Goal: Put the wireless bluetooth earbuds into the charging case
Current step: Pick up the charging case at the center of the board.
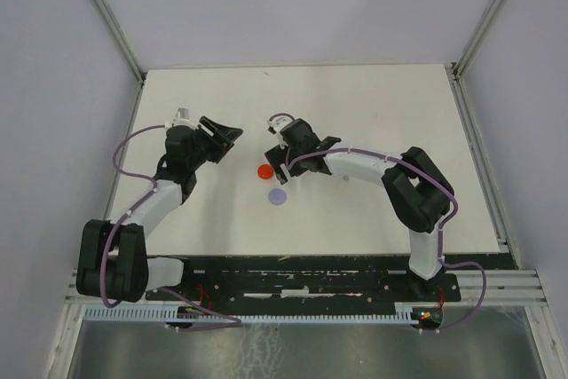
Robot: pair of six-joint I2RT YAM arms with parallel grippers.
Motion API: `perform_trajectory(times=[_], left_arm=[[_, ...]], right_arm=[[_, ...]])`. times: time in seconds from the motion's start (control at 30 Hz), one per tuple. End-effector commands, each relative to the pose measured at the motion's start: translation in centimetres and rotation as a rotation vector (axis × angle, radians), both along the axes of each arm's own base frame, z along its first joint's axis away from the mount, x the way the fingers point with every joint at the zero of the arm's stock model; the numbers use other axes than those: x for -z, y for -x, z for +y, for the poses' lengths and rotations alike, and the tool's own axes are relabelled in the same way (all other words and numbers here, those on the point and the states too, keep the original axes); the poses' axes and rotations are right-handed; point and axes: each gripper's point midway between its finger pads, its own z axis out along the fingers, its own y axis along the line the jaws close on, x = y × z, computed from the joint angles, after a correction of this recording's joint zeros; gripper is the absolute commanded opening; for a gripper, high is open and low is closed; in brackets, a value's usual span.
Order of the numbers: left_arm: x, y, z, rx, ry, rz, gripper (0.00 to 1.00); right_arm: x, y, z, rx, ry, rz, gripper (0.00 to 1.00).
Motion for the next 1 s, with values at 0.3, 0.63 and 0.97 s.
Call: perform_trajectory(times=[0.3, 0.63, 0.97], left_arm=[[-0.9, 1.6, 2.2, -0.021, -0.019, -0.048, 0.67], [-0.4, 1.9, 2.9, -0.032, -0.007, -0.045, 0.67], [0.0, 2.1, 3.3, -0.037, 0.008, -0.043, 0.67]], right_arm=[[-0.3, -0.9, 2.3, -0.062, 0.069, -0.11, 0.94], [0.6, -1.0, 4.3, -0.092, 0.074, -0.112, 0.94], [1.1, -1.7, 5.8, -0.103, 0.073, -0.115, 0.94]])
